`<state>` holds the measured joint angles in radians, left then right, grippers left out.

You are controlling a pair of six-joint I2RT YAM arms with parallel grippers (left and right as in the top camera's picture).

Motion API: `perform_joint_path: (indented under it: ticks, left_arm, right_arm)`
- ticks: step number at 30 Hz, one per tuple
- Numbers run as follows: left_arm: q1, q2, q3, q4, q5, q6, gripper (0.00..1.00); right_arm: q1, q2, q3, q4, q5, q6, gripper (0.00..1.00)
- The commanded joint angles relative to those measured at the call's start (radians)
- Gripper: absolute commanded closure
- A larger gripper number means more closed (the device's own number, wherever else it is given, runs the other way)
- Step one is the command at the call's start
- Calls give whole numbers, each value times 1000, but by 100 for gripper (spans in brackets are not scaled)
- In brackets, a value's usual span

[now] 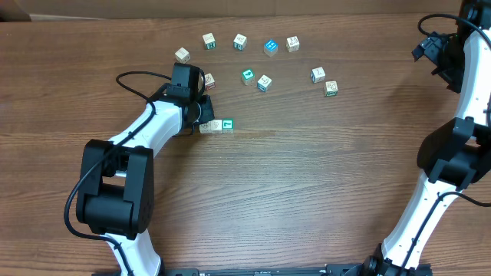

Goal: Form a horizontal line

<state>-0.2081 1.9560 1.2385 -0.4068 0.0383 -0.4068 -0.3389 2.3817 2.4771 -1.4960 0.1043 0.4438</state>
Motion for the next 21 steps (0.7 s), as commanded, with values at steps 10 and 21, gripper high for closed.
perform_joint_path:
  ticks: [10,21]
  left_arm:
    - [2,2,-8,40,-165,26,79]
    - [36,2,-8,11,-225,26,1]
  right_arm:
    - [-3,-17,-3,2,2,-4,0]
    - [-3,-17,-3,2,2,-4,0]
